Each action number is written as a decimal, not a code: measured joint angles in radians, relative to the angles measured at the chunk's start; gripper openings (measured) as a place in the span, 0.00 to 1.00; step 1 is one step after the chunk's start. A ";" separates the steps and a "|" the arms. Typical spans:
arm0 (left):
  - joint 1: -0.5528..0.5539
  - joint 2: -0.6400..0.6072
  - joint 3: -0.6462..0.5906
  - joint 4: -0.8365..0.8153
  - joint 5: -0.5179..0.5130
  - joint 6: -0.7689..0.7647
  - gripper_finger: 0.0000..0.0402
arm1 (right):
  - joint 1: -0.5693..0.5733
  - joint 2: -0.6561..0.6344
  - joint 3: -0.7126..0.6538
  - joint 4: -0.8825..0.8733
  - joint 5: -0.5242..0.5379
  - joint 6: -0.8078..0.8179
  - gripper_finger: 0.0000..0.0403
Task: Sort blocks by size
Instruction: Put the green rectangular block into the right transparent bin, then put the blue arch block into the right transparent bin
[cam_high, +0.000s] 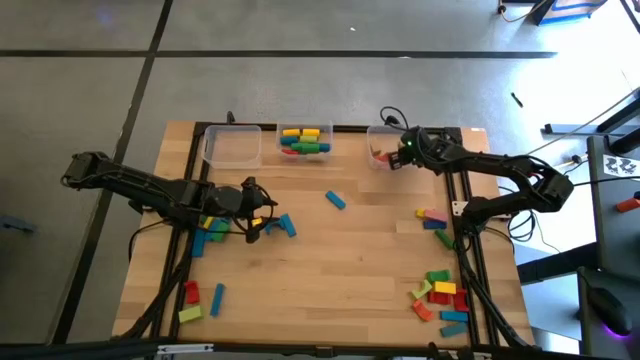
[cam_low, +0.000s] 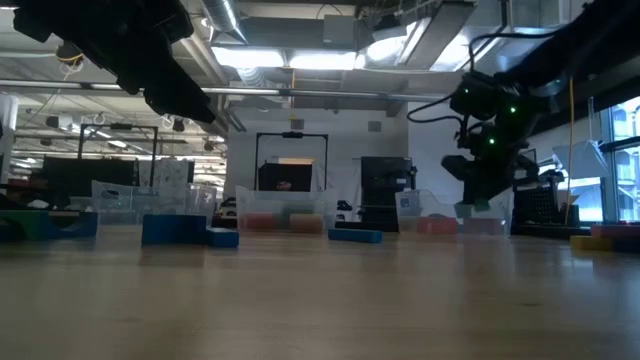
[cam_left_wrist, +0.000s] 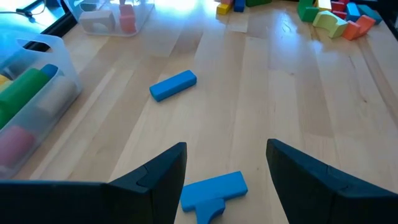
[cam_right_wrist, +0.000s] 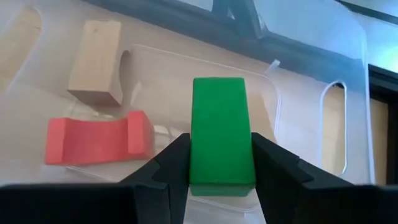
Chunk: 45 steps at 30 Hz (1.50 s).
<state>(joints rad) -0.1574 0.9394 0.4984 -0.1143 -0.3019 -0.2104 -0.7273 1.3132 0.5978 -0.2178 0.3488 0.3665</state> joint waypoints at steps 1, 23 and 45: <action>0.000 0.000 0.000 0.000 0.000 0.000 0.54 | 0.000 0.000 -0.005 0.001 0.001 0.000 0.36; 0.000 0.000 0.000 0.002 0.000 -0.004 0.54 | 0.000 0.000 -0.008 0.010 -0.020 -0.030 0.53; 0.000 -0.001 0.000 0.031 0.000 0.015 0.54 | 0.690 -0.081 0.179 0.018 -0.114 -0.084 0.62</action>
<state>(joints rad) -0.1569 0.9386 0.4980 -0.0833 -0.3019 -0.1952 -0.0377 1.2318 0.7769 -0.1999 0.2352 0.2823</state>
